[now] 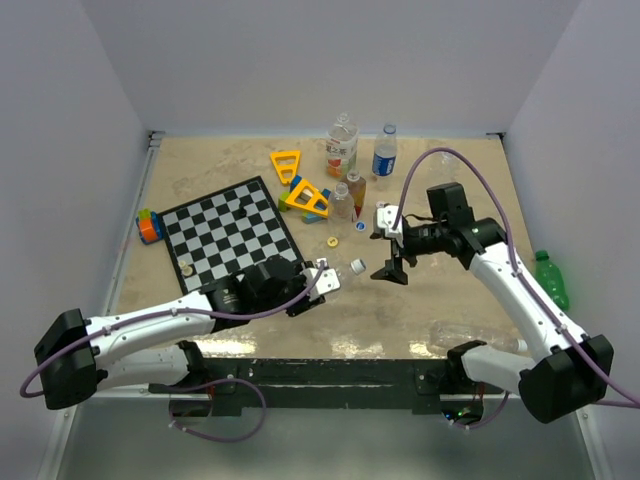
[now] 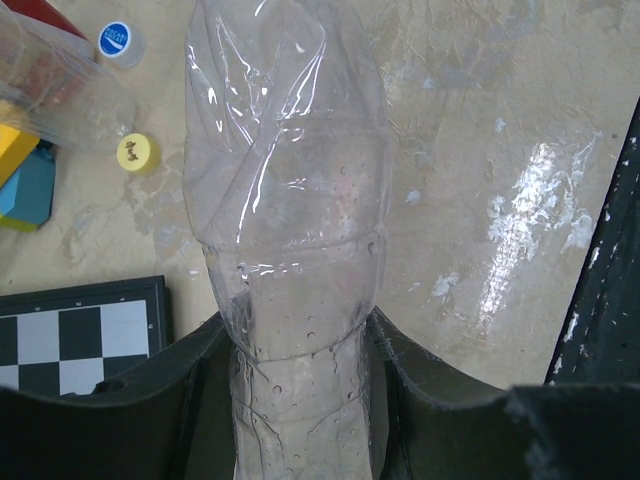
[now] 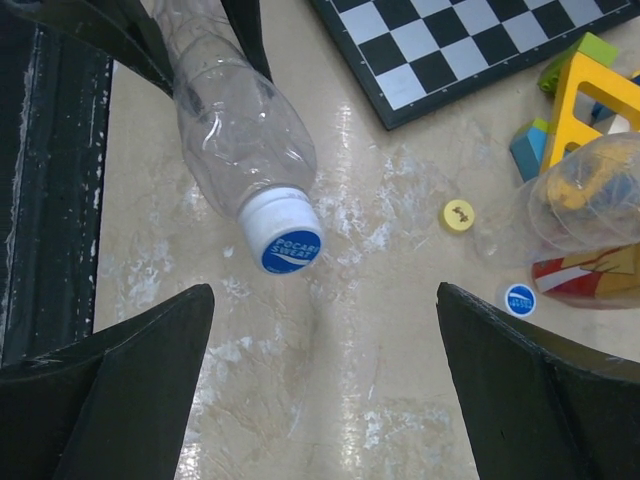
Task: Unscrew the bottle caps
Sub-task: Unscrew the bottle cap from the plastic bottle.
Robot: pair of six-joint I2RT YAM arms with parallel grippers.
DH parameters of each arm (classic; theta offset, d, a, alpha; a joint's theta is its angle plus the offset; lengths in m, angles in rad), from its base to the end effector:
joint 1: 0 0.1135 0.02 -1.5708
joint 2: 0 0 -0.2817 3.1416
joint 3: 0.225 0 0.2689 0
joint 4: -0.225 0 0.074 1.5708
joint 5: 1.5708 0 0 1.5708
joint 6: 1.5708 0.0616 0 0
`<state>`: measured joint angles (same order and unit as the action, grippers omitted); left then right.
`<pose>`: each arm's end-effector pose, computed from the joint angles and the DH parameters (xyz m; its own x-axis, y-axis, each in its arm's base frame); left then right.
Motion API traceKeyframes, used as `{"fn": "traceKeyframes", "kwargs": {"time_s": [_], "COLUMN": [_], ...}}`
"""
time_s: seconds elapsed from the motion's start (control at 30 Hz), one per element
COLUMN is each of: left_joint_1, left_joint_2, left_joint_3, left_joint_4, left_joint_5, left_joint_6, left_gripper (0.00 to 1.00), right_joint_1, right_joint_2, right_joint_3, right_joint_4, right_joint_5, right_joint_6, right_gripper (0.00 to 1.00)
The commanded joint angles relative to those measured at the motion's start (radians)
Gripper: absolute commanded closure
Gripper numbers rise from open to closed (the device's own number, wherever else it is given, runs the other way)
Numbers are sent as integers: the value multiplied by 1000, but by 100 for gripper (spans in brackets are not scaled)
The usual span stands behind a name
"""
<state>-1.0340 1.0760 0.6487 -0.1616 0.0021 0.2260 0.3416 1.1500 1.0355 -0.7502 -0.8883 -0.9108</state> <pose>0.1341 -0.2256 0.2321 -0.0840 0.5794 -0.8107 0.9020 0.3899 0.1852 0.2152 0.1273 0.3144 0.1021 -0.4925 -0.8643 -0.9868 0.0596 -0.1506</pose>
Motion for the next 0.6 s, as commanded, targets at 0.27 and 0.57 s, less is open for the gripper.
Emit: {"fn": "traceKeyframes", "kwargs": {"time_s": [0.27, 0.57], "left_joint_1": [28, 29], "left_joint_2": [48, 32], "left_joint_3": [69, 55], "left_joint_4": [47, 43], "left_joint_5": [81, 68], "left_joint_6": [-59, -22], "left_gripper": [100, 100], "right_joint_1": [86, 89], "right_joint_2": [96, 154], "right_joint_3": [41, 106], "right_joint_4": [-3, -121], "right_joint_5": [-43, -58], "right_joint_6": [12, -89], "right_gripper": [11, 35]}}
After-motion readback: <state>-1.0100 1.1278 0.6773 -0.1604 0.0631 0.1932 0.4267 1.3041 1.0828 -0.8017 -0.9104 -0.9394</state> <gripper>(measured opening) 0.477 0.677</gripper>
